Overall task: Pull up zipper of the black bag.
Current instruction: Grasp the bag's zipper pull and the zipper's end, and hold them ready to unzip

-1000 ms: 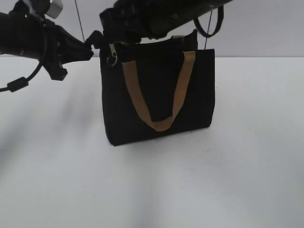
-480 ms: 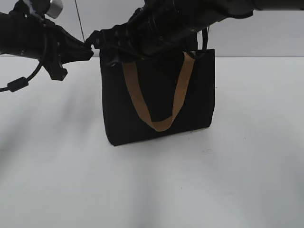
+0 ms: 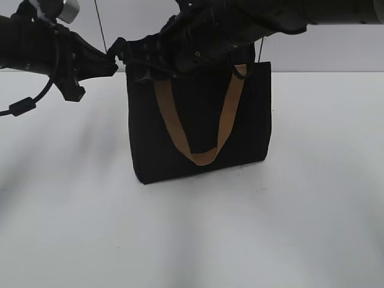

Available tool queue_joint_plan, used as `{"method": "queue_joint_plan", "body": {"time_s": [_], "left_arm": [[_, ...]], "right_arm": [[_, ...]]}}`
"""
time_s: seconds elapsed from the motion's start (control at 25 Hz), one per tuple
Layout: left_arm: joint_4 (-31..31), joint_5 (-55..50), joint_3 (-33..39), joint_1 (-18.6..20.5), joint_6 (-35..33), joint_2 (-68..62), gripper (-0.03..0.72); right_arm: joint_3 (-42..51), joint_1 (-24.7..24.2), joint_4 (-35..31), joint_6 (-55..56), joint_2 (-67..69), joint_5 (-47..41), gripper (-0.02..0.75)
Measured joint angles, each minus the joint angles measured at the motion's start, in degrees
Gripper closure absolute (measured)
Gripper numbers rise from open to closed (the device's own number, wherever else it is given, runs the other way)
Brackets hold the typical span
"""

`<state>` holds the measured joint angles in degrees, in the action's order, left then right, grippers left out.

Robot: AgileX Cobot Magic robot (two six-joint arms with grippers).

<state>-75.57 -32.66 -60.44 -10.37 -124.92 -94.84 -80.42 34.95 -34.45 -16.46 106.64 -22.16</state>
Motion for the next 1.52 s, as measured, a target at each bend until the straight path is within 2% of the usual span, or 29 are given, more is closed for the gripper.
{"method": "queue_joint_plan", "body": {"time_s": [0.24, 0.4, 0.56, 0.68, 0.88, 1.16, 1.28, 1.36, 1.52], "left_arm": [[0.1, 0.0, 0.0, 0.0, 0.0, 0.0, 0.661], [0.1, 0.0, 0.0, 0.0, 0.0, 0.0, 0.661], [0.2, 0.0, 0.0, 0.0, 1.5, 0.0, 0.661], [3.1, 0.0, 0.0, 0.0, 6.3, 0.0, 0.661], [12.4, -1.0, 0.0, 0.0, 19.3, 0.0, 0.661], [24.4, -1.3, 0.0, 0.0, 34.0, 0.0, 0.661], [27.6, -1.3, 0.0, 0.0, 37.2, 0.0, 0.661], [29.6, -1.3, 0.0, 0.1, 38.5, 0.0, 0.661], [30.1, -1.4, 0.0, 1.9, 40.9, 0.0, 0.661]], "right_arm": [[0.0, 0.0, 0.0, 0.0, 0.1, 1.1, 0.54], [0.0, 0.0, 0.1, -0.1, 0.1, 1.2, 0.673], [0.0, 0.0, 0.1, -1.7, 0.1, 1.2, 0.673], [0.0, 0.0, 0.1, -2.5, 0.1, 1.1, 0.673], [0.0, -0.1, 0.3, -4.3, -0.6, -0.6, 0.673], [0.0, -2.0, 0.3, -4.9, -0.7, -3.8, 0.673], [0.0, -3.4, 0.2, -4.9, -0.7, -4.5, 0.673], [0.0, -4.4, 0.1, -4.9, -0.7, -4.6, 0.724], [0.0, -5.9, 0.1, -4.9, -0.9, -4.6, 0.738]]}}
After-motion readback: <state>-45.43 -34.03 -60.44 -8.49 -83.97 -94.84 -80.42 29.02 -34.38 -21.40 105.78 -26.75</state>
